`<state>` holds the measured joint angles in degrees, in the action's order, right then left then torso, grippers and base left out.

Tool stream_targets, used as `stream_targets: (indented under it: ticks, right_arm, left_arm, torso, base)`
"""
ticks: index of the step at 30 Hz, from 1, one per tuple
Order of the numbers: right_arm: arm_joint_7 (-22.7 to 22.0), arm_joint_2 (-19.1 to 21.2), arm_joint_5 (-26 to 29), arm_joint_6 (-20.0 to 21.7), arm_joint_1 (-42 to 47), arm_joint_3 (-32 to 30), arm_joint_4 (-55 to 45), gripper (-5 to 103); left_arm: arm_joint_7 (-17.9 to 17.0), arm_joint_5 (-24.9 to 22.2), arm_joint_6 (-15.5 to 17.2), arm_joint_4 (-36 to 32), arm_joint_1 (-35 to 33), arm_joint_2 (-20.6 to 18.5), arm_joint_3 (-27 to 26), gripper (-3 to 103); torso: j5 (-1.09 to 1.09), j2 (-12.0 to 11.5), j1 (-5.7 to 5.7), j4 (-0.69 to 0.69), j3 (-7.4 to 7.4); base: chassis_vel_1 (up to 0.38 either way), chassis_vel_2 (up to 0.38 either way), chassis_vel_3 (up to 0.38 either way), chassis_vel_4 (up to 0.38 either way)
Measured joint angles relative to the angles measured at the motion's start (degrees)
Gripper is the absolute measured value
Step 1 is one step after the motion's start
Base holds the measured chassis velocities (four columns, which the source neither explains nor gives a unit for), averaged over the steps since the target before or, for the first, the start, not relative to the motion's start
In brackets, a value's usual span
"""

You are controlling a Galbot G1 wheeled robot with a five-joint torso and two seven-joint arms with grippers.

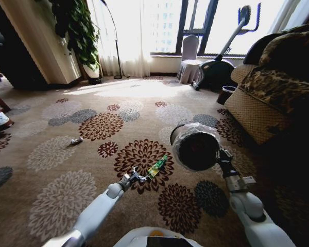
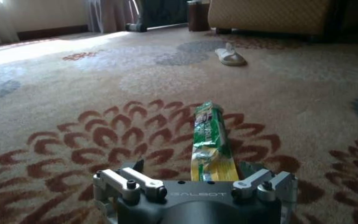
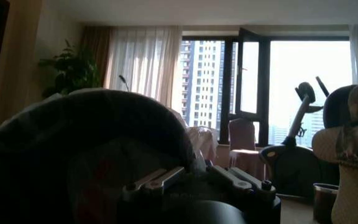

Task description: Pick up the trash from the ground and place it into the trash bin.

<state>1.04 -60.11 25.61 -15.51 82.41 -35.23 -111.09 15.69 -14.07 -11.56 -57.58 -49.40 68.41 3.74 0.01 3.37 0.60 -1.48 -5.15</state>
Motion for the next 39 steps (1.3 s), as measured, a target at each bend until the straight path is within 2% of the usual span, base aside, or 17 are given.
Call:
stream_targets:
  ticks: [6,13,16,18,26,27,30,32,33,35,36,38,39]
  right_arm:
    - [0.0,0.0,0.0,0.0,0.0,0.0,0.0,0]
    - [0.0,0.0,0.0,0.0,0.0,0.0,0.0,0]
    - [0.0,0.0,0.0,0.0,0.0,0.0,0.0,0]
    - [0.0,0.0,0.0,0.0,0.0,0.0,0.0,0]
    - [0.0,0.0,0.0,0.0,0.0,0.0,0.0,0]
    - [0.0,0.0,0.0,0.0,0.0,0.0,0.0,0]
    - [0.0,0.0,0.0,0.0,0.0,0.0,0.0,0]
    - [0.0,0.0,0.0,0.0,0.0,0.0,0.0,0]
    - [0.0,0.0,0.0,0.0,0.0,0.0,0.0,0]
    - [0.0,0.0,0.0,0.0,0.0,0.0,0.0,0]
    - [0.0,0.0,0.0,0.0,0.0,0.0,0.0,0]
    - [0.0,0.0,0.0,0.0,0.0,0.0,0.0,0]
    - [0.0,0.0,0.0,0.0,0.0,0.0,0.0,0]
  left_arm:
    - [0.4,-0.4,-3.4,9.2,4.8,3.7,2.2,100]
    - [2.3,-1.9,-3.7,13.9,7.1,6.7,2.8,100]
    - [2.4,-1.2,-3.7,15.4,7.6,7.5,2.8,100]
    - [1.7,0.3,-4.2,18.8,8.5,8.8,2.8,102]
    - [2.8,1.7,-5.0,25.7,9.9,11.9,1.4,94]
    - [3.4,1.8,-5.1,26.4,10.1,12.6,0.9,85]
    - [4.2,1.7,-5.1,26.5,10.3,13.0,0.6,79]
    - [4.7,1.2,-5.1,26.2,10.3,13.2,0.6,69]
    - [4.8,1.2,-5.1,26.1,10.3,13.2,0.6,69]
    - [4.9,1.1,-5.1,26.1,10.3,13.3,0.6,57]
    - [4.9,1.1,-5.1,26.1,10.3,13.3,0.6,57]
    - [4.9,1.1,-5.1,26.2,10.3,13.3,0.6,46]
    - [4.9,1.1,-5.1,26.2,10.3,13.3,0.6,46]
  torso:
    - [0.00,0.0,0.00,0.00,0.00]
    - [-0.01,0.0,0.00,0.00,0.00]
    - [0.00,0.0,0.00,0.00,0.00]
    - [0.00,0.0,0.00,-0.01,0.00]
    - [0.00,0.0,0.00,-0.01,0.00]
    - [-0.01,0.0,0.00,-0.01,0.00]
    - [0.00,0.0,0.00,0.00,0.00]
    - [0.00,0.0,0.00,0.00,0.00]
    - [0.00,0.0,0.00,0.00,0.00]
    - [0.00,0.0,0.00,0.00,0.00]
    - [0.00,0.0,0.00,0.00,0.00]
    - [0.00,0.0,0.00,0.00,0.00]
    - [0.00,0.0,0.00,0.00,0.00]
  base:
    - [0.000,0.000,0.000,0.000]
    - [0.000,0.000,0.000,0.000]
    - [0.000,0.000,0.000,0.000]
    - [0.000,0.000,0.000,0.000]
    - [0.000,0.000,0.000,0.000]
    - [0.000,0.000,0.000,0.000]
    - [0.000,0.000,0.000,0.000]
    - [0.000,0.000,0.000,0.000]
    - [0.000,0.000,0.000,0.000]
    - [0.000,0.000,0.000,0.000]
    - [0.000,0.000,0.000,0.000]
    - [0.000,0.000,0.000,0.000]
    - [0.000,0.000,0.000,0.000]
